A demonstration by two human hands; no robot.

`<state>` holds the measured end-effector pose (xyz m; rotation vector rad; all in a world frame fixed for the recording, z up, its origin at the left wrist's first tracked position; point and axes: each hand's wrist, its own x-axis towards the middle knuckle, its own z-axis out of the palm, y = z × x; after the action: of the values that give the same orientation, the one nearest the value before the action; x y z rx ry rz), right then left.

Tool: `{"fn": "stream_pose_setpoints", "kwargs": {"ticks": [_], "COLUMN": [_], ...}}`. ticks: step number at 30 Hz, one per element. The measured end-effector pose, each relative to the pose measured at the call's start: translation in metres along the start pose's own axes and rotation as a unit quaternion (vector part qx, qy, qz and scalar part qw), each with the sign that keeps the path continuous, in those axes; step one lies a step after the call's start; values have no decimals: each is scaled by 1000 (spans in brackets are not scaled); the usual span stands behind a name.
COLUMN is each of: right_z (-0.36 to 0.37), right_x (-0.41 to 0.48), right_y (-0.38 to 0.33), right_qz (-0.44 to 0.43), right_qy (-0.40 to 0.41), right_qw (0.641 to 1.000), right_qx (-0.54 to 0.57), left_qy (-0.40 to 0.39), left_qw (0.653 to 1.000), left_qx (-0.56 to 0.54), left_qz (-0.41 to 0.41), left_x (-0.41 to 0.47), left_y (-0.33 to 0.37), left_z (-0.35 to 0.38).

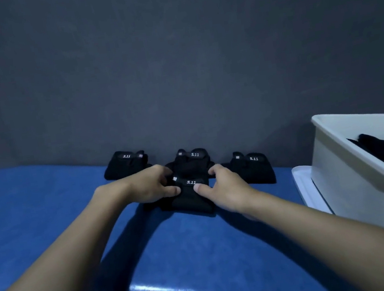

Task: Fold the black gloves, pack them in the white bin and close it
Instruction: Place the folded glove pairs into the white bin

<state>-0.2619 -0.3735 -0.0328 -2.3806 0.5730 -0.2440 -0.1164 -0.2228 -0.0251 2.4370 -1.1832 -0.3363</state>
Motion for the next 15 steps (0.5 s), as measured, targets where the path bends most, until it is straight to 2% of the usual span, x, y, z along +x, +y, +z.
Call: {"fn": "stream_pose_setpoints", "kwargs": {"ticks": [5,10,15], "right_z": [5,3,2], "right_x": [-2,-2,-5], "right_y": [6,12,15], "right_qz": [7,3,-1], "right_qy": [-22,-26,-31], "right_qw": [1000,999,995], "right_qx": [-16,44,91], "left_qy": [-8,-25,-2], "left_qw": [999,991,981], "left_qx": [-45,-130,-192], "left_qz": [-10,-11,34], "left_x": [-5,-10,-9], "left_y": [6,13,21], "left_z": [2,2,4]}}
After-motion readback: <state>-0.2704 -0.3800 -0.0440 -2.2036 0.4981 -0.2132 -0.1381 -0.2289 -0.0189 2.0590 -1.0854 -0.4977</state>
